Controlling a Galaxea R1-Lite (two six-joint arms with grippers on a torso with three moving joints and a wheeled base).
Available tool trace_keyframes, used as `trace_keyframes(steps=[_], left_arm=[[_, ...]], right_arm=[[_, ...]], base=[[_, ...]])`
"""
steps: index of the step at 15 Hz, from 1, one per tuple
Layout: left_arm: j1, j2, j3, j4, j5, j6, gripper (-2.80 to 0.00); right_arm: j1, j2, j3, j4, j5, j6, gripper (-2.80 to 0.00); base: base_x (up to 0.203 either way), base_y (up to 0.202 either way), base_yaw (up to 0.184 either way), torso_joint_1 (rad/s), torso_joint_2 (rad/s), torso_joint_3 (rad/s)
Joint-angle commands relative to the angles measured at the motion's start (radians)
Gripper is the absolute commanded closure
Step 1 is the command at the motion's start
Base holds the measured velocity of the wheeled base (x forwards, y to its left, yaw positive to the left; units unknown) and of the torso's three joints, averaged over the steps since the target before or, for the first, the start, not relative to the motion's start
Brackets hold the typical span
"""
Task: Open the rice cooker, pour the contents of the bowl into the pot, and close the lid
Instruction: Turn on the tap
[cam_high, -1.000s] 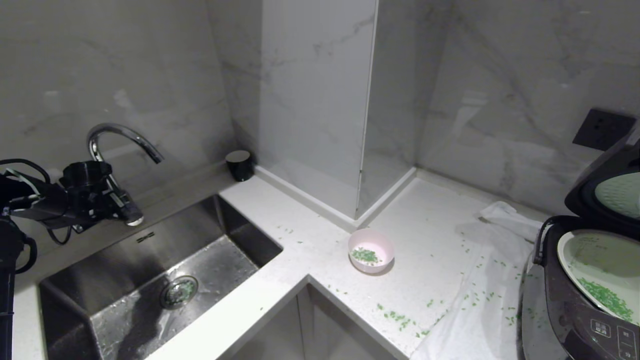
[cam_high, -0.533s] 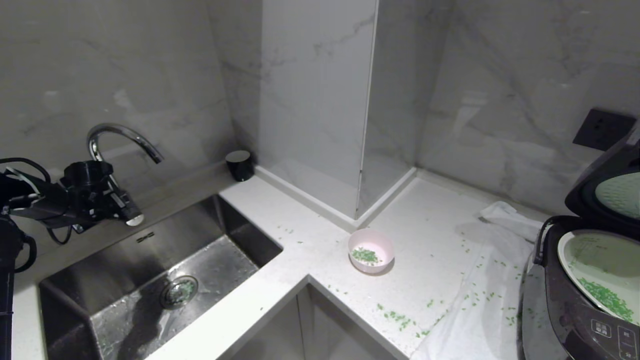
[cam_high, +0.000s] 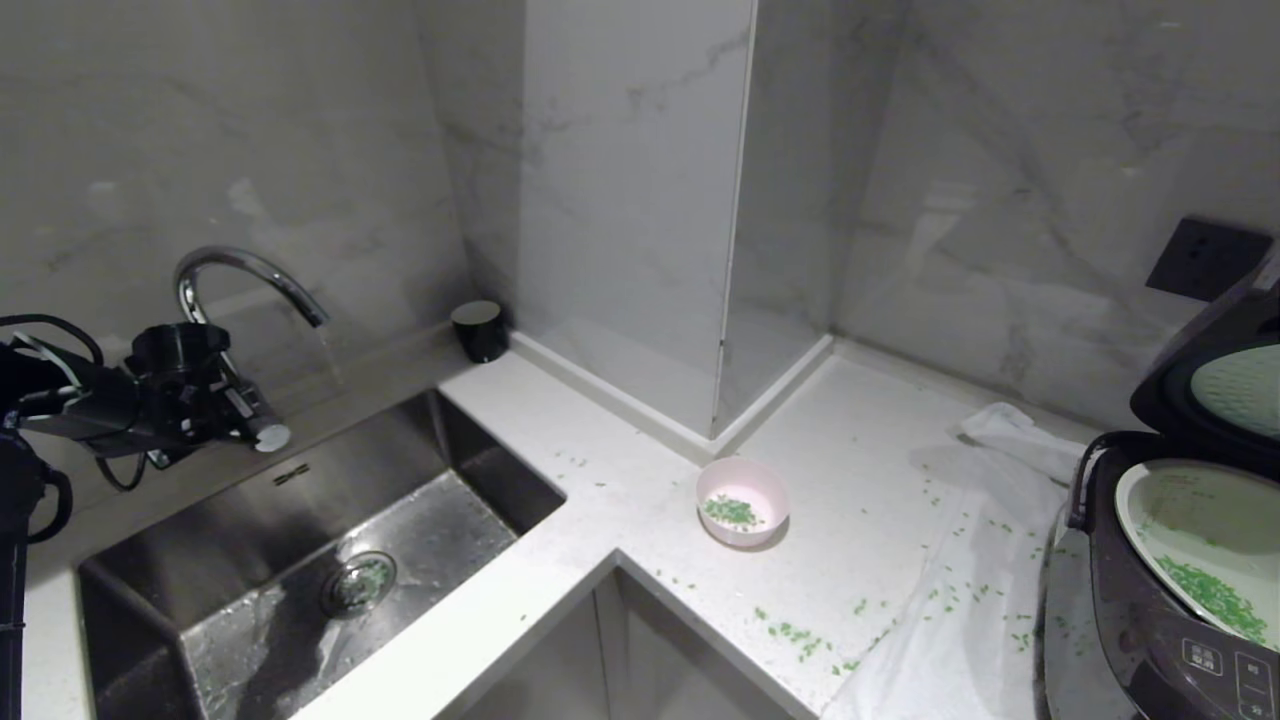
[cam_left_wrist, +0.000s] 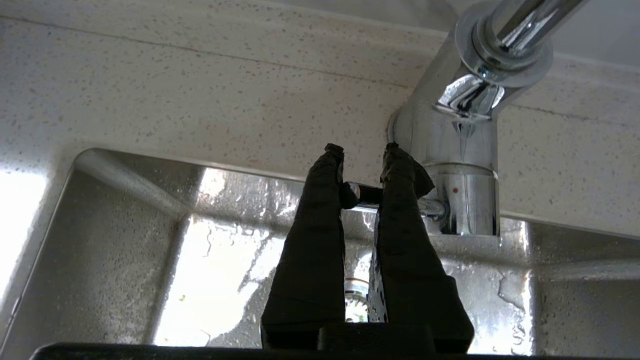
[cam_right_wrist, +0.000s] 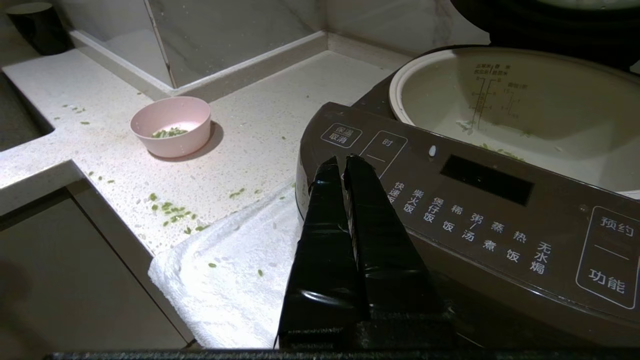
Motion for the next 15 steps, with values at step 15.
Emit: trace_keyframes(steps=[15], left_arm=[[0.001,0.015,-0.024,-0.006,0.004,0.0,0.0]], right_arm=[[0.0,0.0,0.003,-0.001,0.0,-0.001,0.0]], base=[[0.0,0.0,0.0,0.0,0.0,0.0]])
